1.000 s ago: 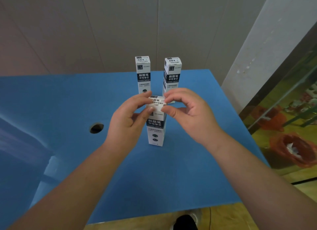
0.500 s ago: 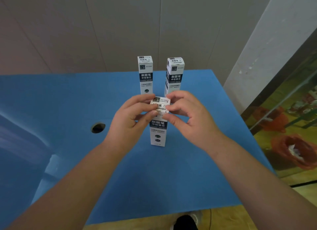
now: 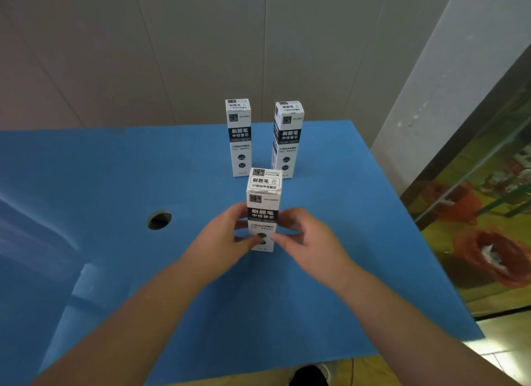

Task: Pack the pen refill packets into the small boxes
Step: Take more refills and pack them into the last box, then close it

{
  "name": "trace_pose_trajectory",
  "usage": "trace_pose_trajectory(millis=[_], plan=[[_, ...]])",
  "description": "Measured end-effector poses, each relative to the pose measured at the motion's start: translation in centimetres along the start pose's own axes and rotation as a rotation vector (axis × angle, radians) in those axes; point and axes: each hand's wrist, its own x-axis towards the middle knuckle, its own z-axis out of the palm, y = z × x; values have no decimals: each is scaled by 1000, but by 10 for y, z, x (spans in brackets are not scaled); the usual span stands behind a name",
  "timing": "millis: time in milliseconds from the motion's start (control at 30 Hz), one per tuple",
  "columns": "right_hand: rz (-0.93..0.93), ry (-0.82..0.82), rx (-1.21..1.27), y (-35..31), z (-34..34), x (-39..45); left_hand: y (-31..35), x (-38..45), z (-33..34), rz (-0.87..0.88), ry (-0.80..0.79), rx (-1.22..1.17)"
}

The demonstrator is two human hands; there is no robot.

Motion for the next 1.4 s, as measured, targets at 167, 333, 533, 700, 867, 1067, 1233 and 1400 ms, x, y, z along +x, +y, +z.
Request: trace_pose_trajectory(millis=[167, 333, 533, 700, 867, 1067, 1233, 1400], plan=[[40, -4, 62, 9, -8, 9, 9, 11, 12, -25, 27, -19], [24, 109, 103, 11, -40, 16, 26, 45, 37, 18, 34, 54], [19, 261, 84, 41, -86, 44, 47, 108, 89, 69, 56, 142], [41, 331, 64, 64, -125, 84, 63, 167, 121, 94, 86, 130], [77, 320, 20, 87, -145, 118, 63, 205, 142, 47, 121, 129], [113, 274, -5, 105, -145, 133, 56, 218, 145, 24, 142, 144], [127, 245, -33, 107, -146, 136, 56, 225, 141, -13, 119, 164], [163, 235, -59, 106, -146, 133, 51, 224, 135, -158, 32, 185]])
